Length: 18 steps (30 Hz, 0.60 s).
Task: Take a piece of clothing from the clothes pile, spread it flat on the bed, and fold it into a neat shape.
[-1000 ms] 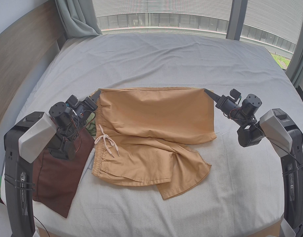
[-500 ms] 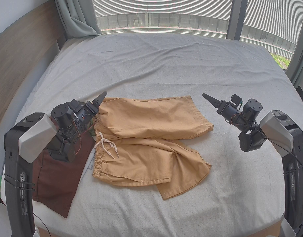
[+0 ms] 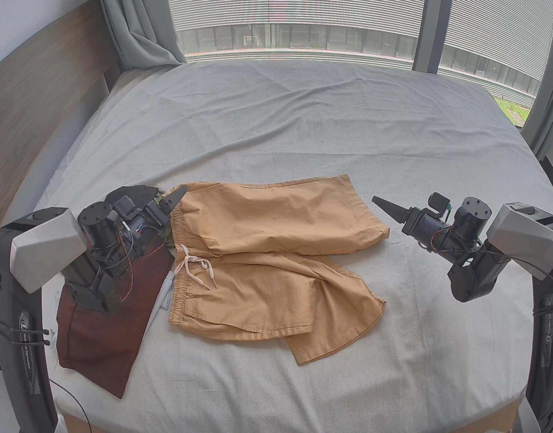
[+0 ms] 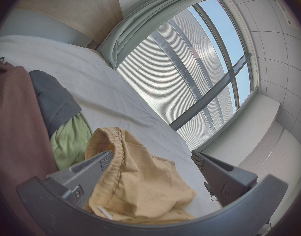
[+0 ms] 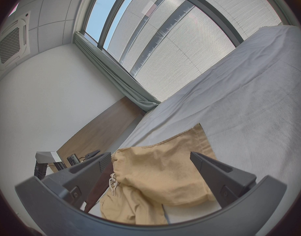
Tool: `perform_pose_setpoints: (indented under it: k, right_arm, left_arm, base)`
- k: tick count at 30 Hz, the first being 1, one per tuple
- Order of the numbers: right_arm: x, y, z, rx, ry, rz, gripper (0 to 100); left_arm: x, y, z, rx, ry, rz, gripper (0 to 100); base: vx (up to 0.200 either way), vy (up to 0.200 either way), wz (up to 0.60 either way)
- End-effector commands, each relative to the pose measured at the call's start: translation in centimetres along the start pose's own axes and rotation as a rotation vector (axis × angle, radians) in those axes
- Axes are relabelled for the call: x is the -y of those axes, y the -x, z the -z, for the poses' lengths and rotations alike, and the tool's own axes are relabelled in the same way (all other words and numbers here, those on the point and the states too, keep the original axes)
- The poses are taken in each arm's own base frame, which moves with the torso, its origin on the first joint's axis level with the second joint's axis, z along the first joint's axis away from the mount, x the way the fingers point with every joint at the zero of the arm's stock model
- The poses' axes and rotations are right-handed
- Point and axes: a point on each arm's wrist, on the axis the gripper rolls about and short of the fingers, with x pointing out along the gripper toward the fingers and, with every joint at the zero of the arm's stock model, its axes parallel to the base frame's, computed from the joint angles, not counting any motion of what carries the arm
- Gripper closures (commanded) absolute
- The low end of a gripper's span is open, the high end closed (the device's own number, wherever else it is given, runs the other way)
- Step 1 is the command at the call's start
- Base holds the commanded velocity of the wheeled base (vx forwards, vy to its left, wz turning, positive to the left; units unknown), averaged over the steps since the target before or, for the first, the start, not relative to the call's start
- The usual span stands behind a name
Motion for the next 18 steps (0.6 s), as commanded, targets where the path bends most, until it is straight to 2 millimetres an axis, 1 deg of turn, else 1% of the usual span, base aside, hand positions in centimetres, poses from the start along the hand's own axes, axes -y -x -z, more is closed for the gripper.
perform_pose_setpoints:
  k: [1, 7, 12, 15, 18]
  right_arm:
    - [-3.2, 1.3, -0.7, -0.021, 0.011, -0.015, 0]
    - [-5.2, 2.4, -0.7, -0.047, -0.005, -0.018, 0]
    - [-6.6, 3.5, -0.7, -0.066, -0.013, -0.012, 0]
    - [-7.5, 4.1, -0.6, -0.08, -0.022, -0.015, 0]
    - [-8.1, 4.7, -0.4, -0.093, -0.031, -0.012, 0]
  left_arm:
    - [2.4, 3.0, -1.8, -0.003, -0.009, 0.013, 0]
    - [4.0, 6.3, -3.1, -0.03, -0.006, 0.007, 0]
    - [5.9, 9.1, -4.2, -0.053, -0.011, 0.034, 0]
    - [6.6, 10.3, -4.6, -0.074, -0.01, 0.059, 0]
    - [6.8, 10.8, -4.5, -0.087, -0.01, 0.063, 0]
  base:
    - [0.0, 0.0, 0.0]
    - [0.0, 0.0, 0.0]
    - [0.0, 0.0, 0.0]
    - [0.0, 0.0, 0.0]
    - [0.0, 0.0, 0.0]
